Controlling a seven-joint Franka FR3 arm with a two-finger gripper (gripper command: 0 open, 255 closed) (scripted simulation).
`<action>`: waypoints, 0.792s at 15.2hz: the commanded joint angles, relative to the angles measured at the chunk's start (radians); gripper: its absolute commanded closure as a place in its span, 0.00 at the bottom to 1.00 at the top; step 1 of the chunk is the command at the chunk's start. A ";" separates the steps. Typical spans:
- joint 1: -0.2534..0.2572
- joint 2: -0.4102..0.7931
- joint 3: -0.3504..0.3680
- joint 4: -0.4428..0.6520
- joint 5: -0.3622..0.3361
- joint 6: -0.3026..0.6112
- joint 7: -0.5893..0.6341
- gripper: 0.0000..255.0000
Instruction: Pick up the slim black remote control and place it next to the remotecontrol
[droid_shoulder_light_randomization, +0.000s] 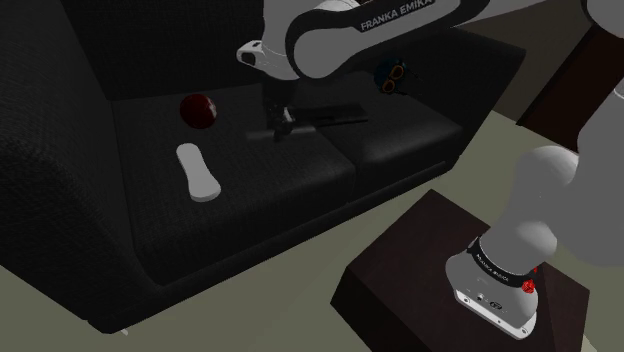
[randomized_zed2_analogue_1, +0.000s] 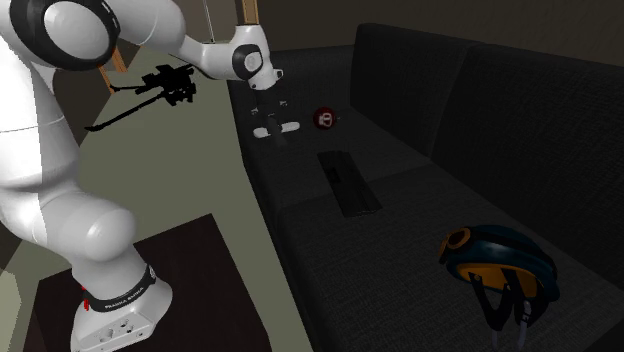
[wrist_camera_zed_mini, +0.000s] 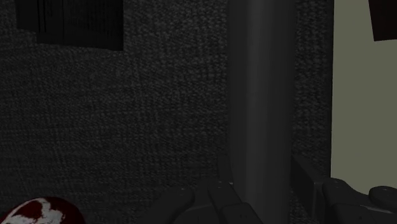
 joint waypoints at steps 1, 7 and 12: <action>0.017 0.050 0.015 0.071 0.006 -0.024 0.030 1.00; 0.035 0.130 0.031 0.130 0.013 -0.006 0.064 1.00; 0.033 0.158 0.032 0.099 0.016 0.053 0.066 1.00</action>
